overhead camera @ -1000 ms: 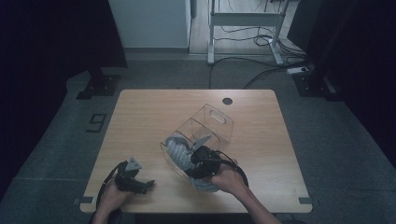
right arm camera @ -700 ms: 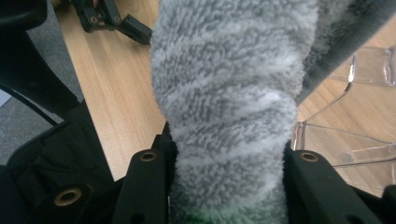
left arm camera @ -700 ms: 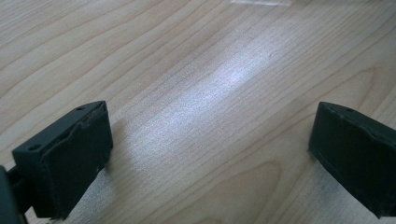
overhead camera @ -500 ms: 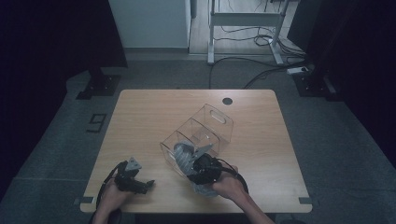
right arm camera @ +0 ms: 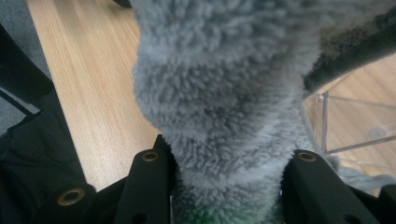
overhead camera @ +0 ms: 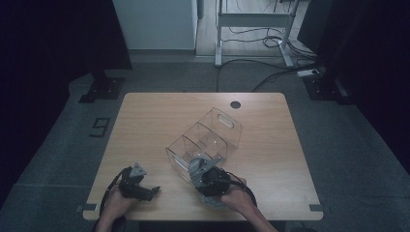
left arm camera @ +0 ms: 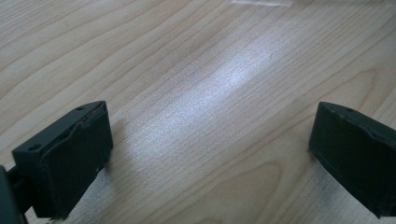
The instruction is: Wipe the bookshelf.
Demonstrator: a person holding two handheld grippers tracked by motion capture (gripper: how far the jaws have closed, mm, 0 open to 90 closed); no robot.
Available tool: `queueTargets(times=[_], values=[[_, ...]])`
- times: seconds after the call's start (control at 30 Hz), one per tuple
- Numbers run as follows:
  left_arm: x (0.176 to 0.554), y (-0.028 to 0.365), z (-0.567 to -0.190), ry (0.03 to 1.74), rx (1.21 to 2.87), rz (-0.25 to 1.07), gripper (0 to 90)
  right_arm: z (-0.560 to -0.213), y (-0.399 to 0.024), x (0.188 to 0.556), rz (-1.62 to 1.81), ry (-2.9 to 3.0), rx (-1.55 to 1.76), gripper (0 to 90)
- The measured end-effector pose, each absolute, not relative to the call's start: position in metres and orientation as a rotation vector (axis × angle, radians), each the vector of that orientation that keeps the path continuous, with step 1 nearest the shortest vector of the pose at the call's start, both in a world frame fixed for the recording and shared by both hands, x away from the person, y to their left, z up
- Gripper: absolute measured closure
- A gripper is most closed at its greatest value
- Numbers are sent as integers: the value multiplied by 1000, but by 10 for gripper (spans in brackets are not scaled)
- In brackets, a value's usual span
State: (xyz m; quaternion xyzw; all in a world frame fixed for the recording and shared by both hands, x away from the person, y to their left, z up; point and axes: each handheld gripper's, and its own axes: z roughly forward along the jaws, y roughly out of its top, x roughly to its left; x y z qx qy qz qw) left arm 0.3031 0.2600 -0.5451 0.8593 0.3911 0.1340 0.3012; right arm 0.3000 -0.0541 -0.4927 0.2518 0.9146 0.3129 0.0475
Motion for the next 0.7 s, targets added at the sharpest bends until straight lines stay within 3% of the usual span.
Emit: queueTargets(times=[0.3, 0.7], values=[[303, 260, -545, 1038, 2278, 357, 0, -501, -55, 297, 930, 2796, 767, 639], [303, 260, -545, 1039, 2278, 357, 0, -470, -76, 290, 976, 2777, 749, 650]])
